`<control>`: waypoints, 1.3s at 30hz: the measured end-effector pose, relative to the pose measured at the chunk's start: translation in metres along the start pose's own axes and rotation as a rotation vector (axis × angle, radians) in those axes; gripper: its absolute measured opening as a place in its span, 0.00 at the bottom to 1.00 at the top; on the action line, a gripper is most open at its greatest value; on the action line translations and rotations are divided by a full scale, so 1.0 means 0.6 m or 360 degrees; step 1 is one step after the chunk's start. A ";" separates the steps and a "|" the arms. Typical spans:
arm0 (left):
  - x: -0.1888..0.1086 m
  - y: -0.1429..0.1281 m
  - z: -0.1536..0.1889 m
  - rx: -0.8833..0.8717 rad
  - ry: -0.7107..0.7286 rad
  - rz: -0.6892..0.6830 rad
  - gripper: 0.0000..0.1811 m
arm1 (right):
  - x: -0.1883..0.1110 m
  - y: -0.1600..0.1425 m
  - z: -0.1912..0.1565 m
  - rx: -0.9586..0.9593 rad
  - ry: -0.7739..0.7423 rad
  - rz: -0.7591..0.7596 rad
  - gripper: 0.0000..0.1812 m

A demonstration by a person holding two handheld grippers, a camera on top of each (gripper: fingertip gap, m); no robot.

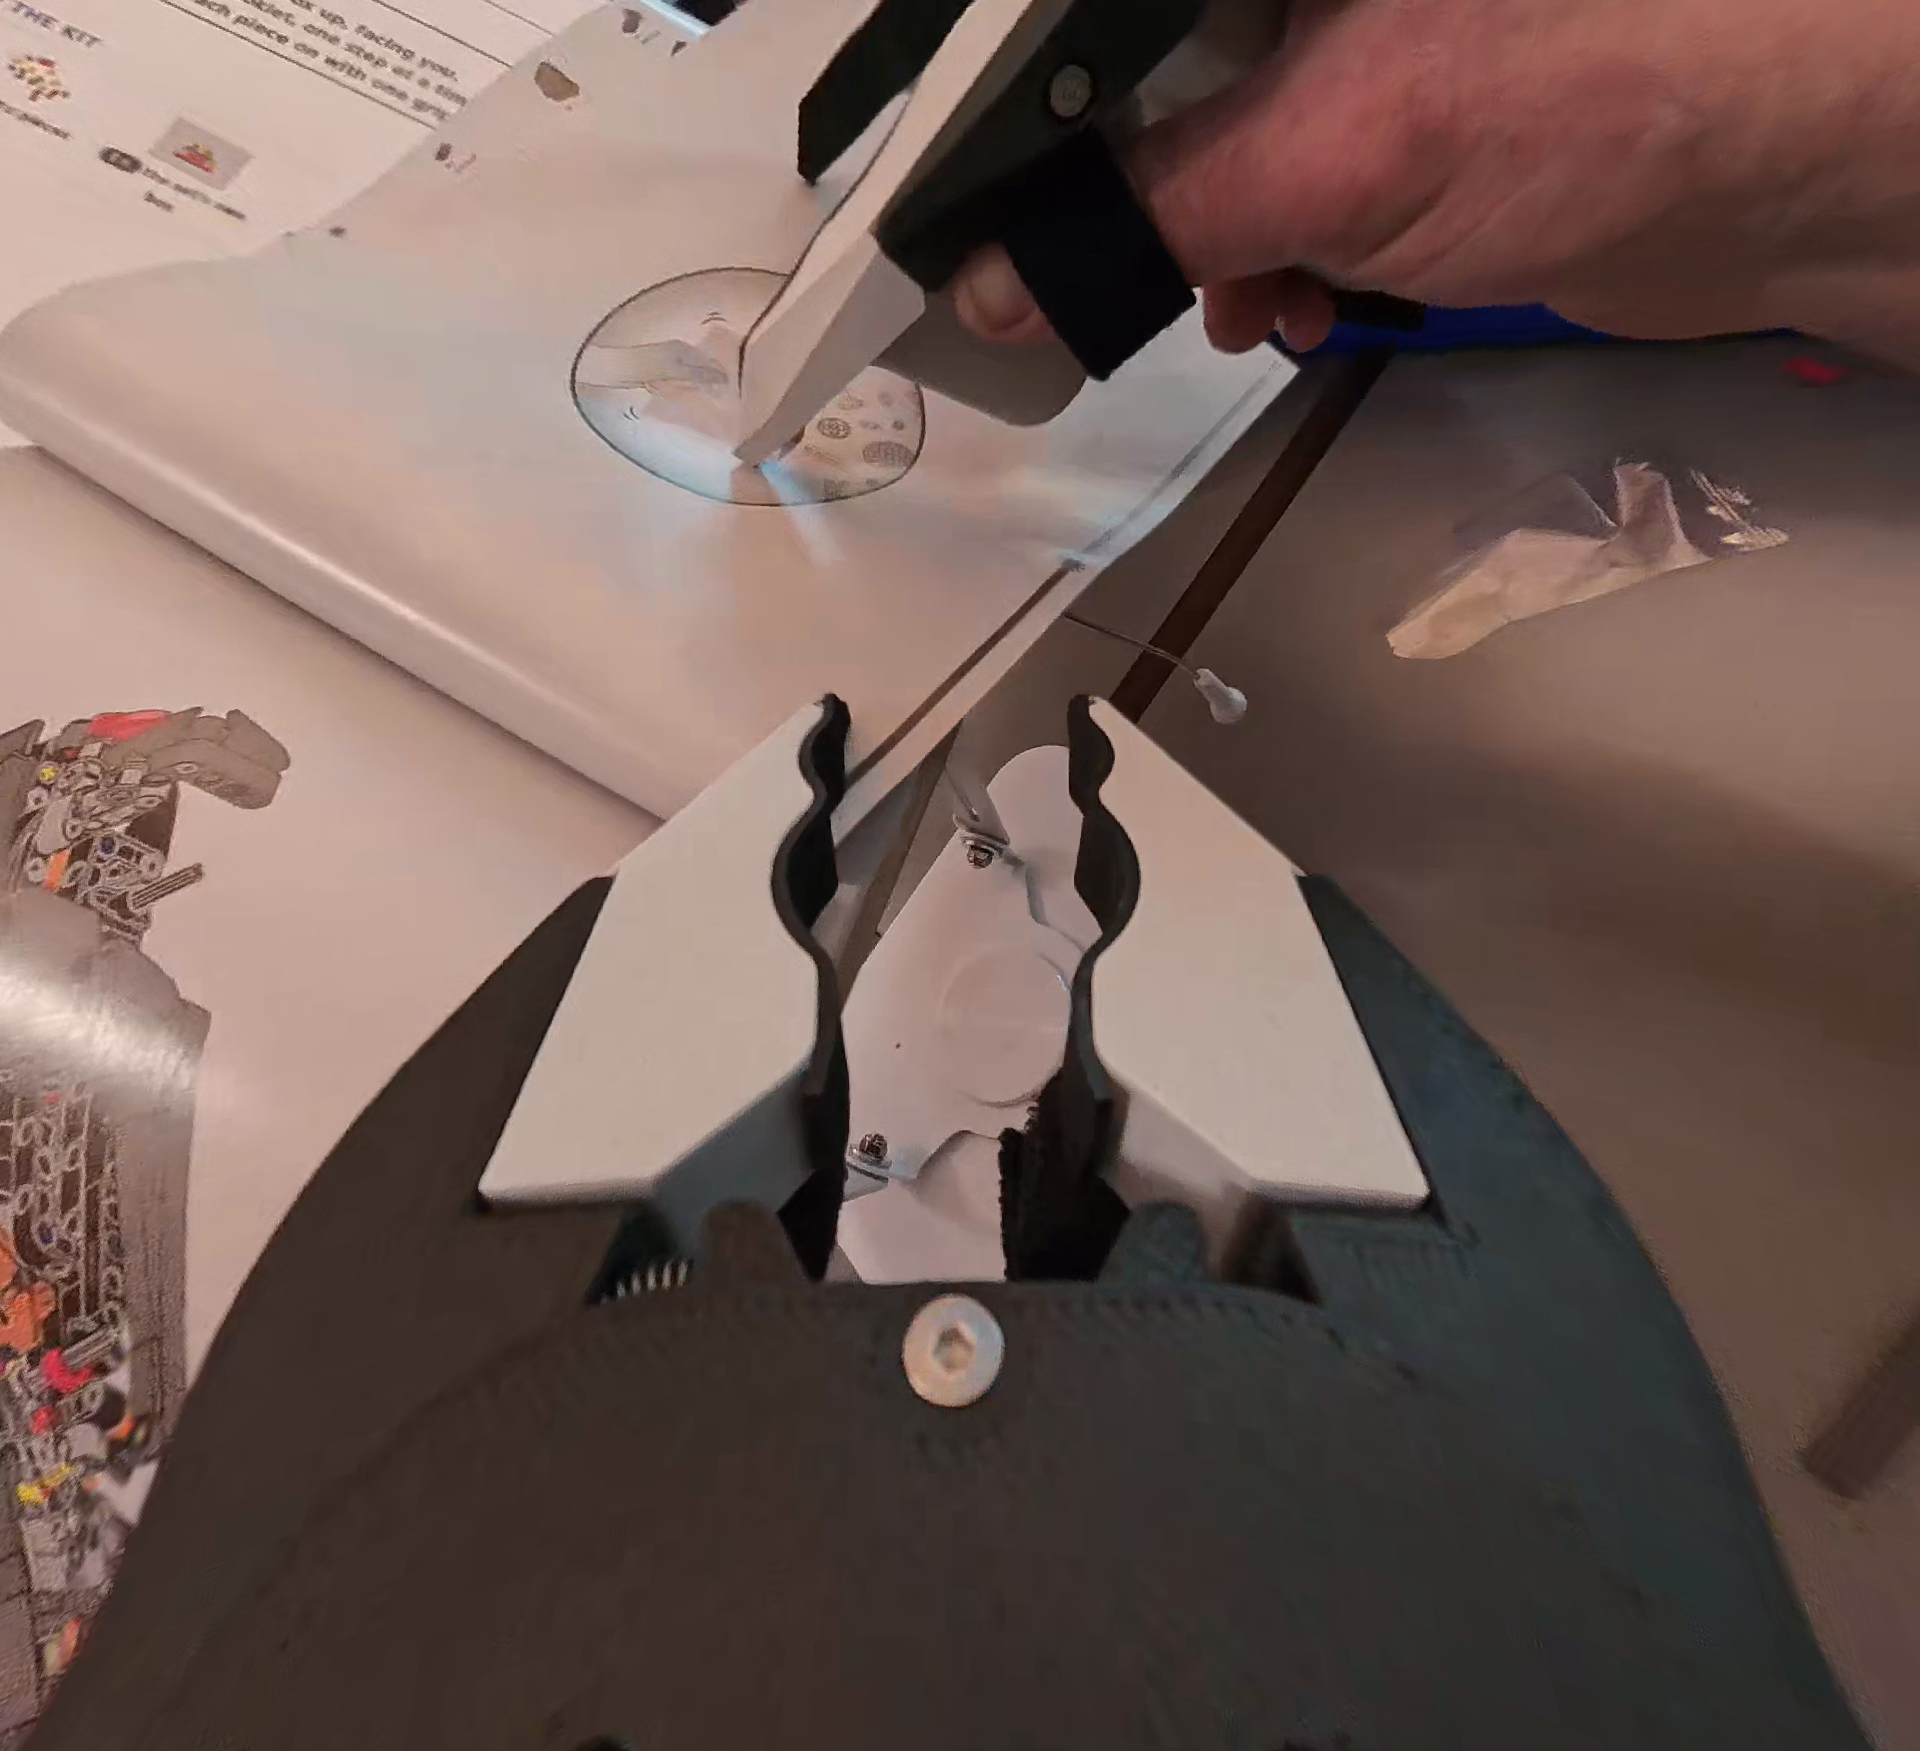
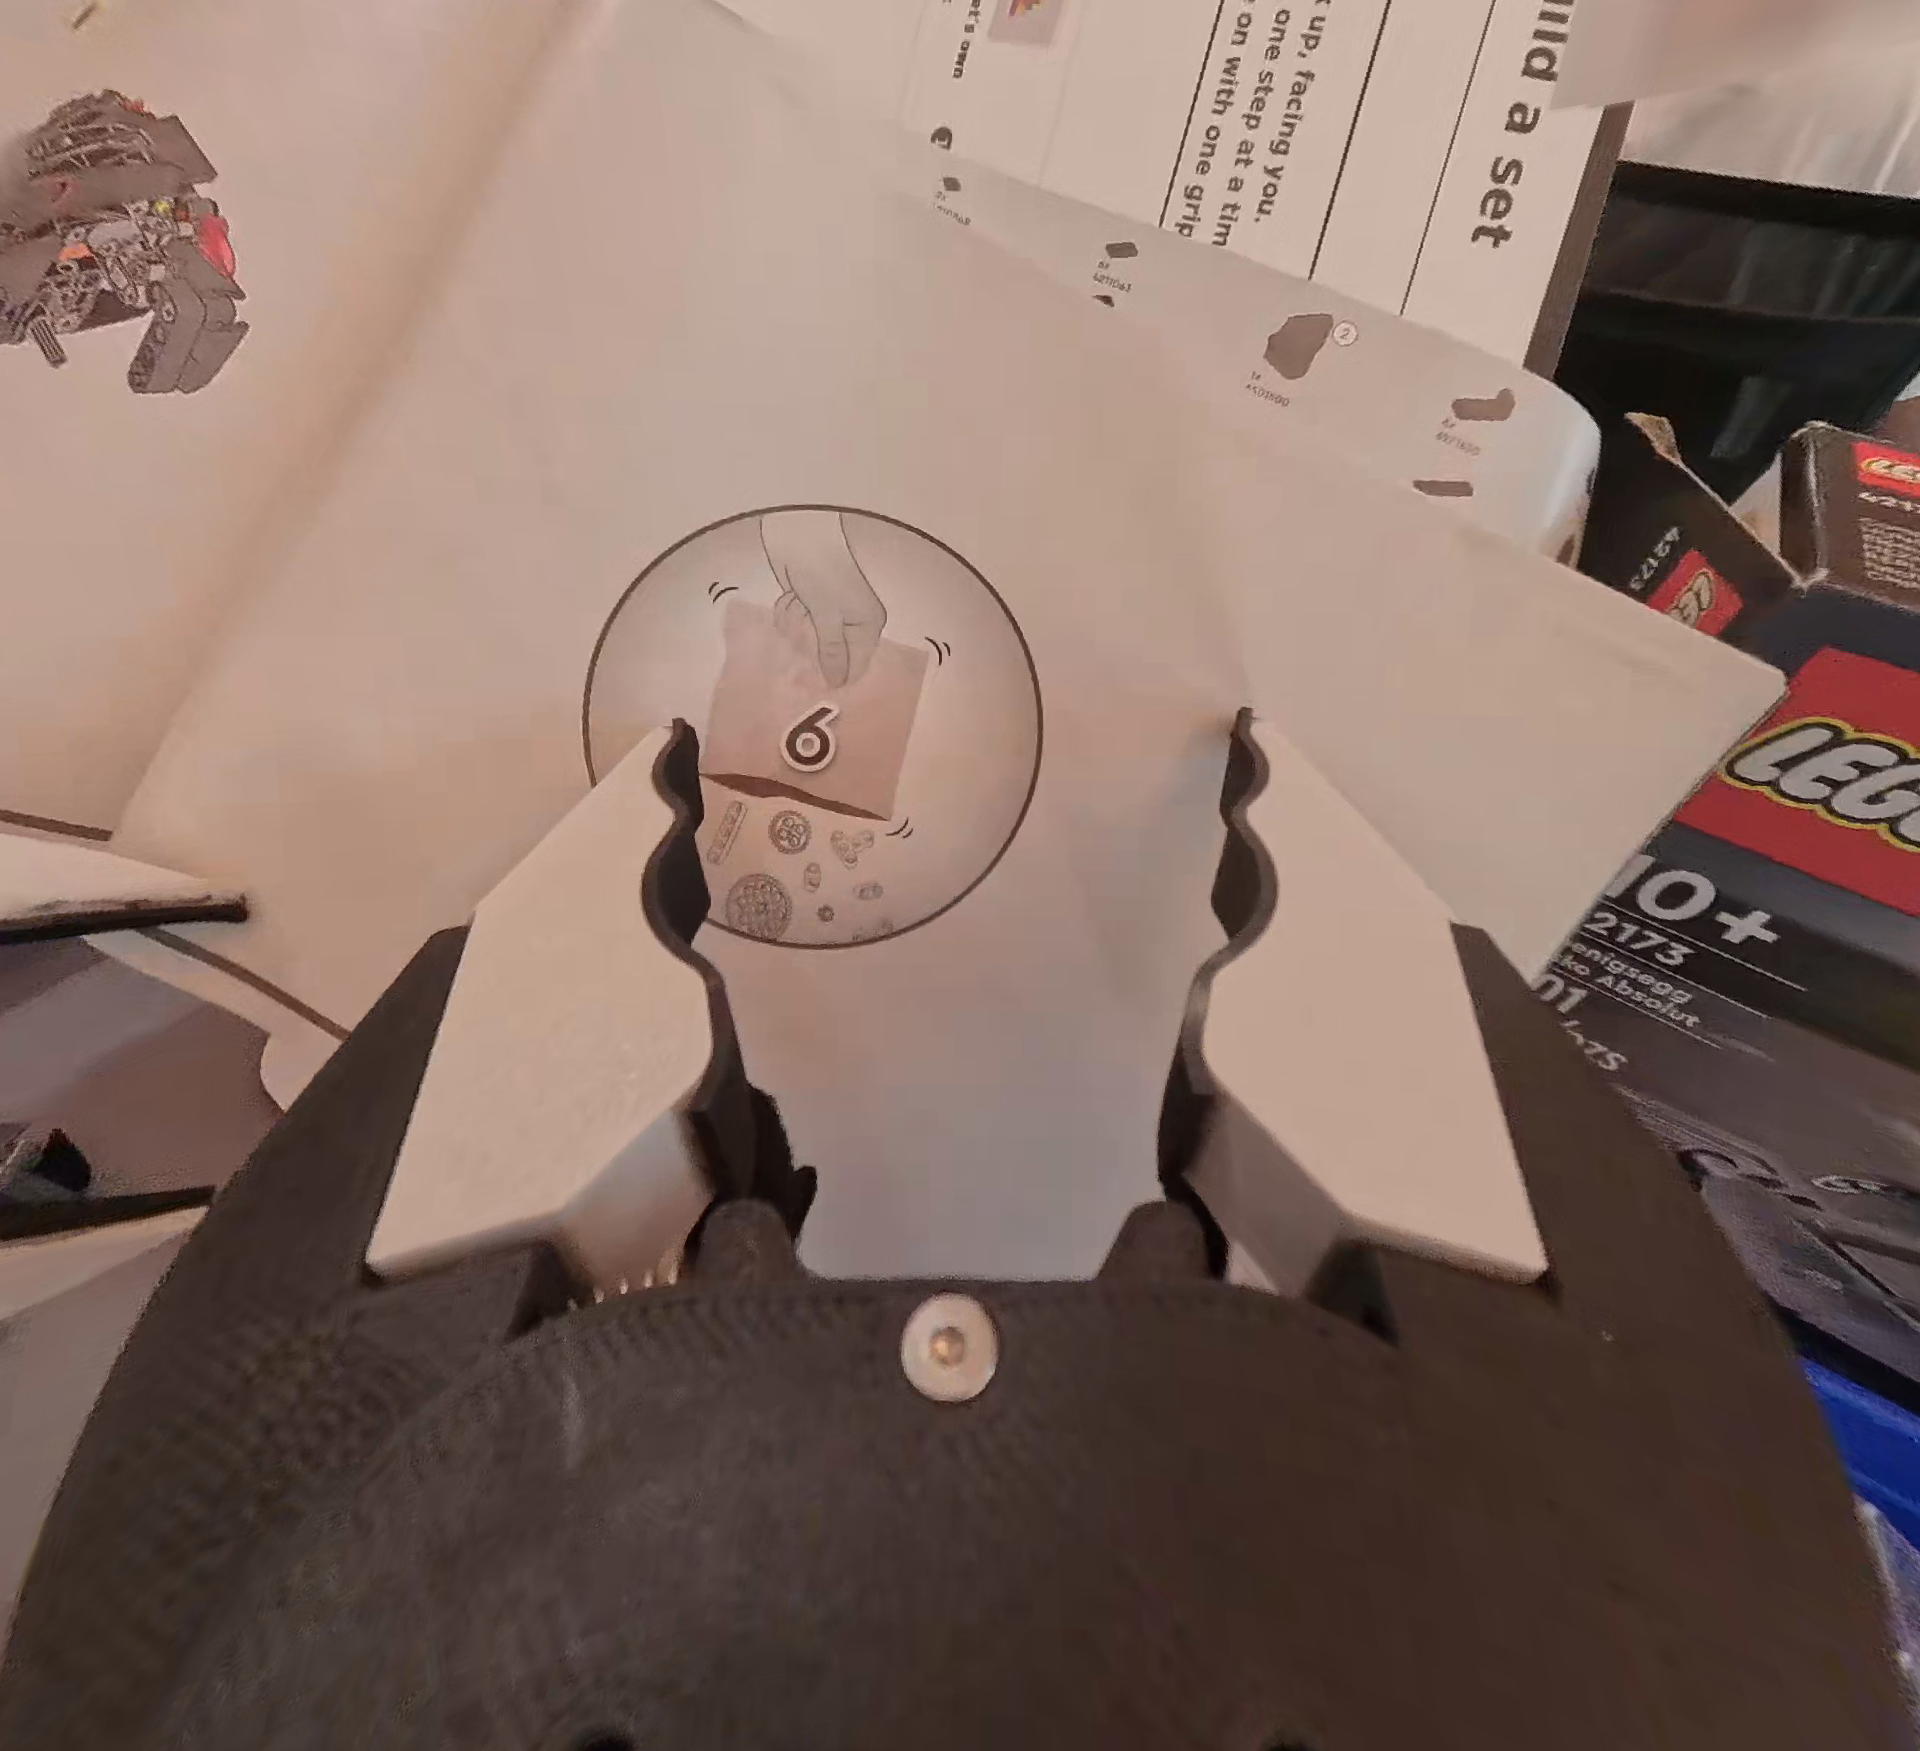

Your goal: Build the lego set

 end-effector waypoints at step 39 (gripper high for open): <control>-0.102 0.063 -0.094 -0.0118 0.0507 0.0409 0.55 | -0.056 0.182 -0.234 -0.0176 0.0505 -0.0114 0.00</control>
Point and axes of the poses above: each gripper's, where its closed fingertips meet, x out along the fingers, y out of its top, z = x × y across the jaws, the point moved 1 cm from there along -x, back along the fingers, and after that the axes turned 12 degrees about y, right-handed, at the moved point
